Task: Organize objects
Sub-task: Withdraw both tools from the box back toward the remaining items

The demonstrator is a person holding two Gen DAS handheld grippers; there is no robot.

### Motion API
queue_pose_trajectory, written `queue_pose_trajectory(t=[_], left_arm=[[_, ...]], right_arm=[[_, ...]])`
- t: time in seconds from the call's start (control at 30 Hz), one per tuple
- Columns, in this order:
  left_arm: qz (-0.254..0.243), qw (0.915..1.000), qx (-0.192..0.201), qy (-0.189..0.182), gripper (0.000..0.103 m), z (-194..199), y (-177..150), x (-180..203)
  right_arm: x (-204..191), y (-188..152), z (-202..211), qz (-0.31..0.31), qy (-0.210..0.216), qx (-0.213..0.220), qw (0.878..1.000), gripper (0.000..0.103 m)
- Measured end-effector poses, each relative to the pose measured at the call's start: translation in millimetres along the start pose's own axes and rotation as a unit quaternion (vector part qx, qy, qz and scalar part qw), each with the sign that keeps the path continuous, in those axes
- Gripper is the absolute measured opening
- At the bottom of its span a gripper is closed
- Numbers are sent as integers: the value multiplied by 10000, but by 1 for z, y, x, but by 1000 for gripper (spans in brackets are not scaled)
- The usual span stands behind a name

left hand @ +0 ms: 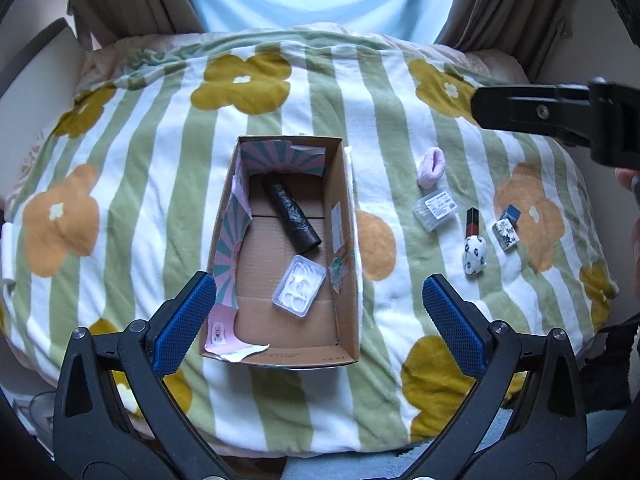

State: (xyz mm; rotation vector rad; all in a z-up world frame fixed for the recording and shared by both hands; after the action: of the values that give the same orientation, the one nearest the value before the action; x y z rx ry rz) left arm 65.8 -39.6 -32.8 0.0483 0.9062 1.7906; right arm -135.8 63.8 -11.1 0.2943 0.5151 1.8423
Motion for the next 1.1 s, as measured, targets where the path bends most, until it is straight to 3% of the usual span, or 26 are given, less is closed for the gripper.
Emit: queue_pose_trajectory(t=[0.43,0.7,1.1], left_arm=[[-463,9974,411,-381,102,26,19,76],[-653,9960,337,-512,103,20,24,121],[358,9971,-513,-430,102,-29,38,167]], right_arm=[[91,-64,59,-1007,-691,288,9921,102],[143,-105,73,-1480,-926,297,9842,102],[201,-133,57,-1597,-954,150,9824,102]])
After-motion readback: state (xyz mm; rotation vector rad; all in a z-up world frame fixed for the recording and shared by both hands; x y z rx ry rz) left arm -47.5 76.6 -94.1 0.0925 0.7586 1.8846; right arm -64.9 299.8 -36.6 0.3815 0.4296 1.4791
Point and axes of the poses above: each gripper's, at about its wrist camera, not at the fingertips, and z roughly against the way its jaws point, x to its right, y to its top, the point moved 2 cm from there along -z, roughly the way its jaws point, and after that the axes turned 2 degrees about -x, right-handed, at the moved point
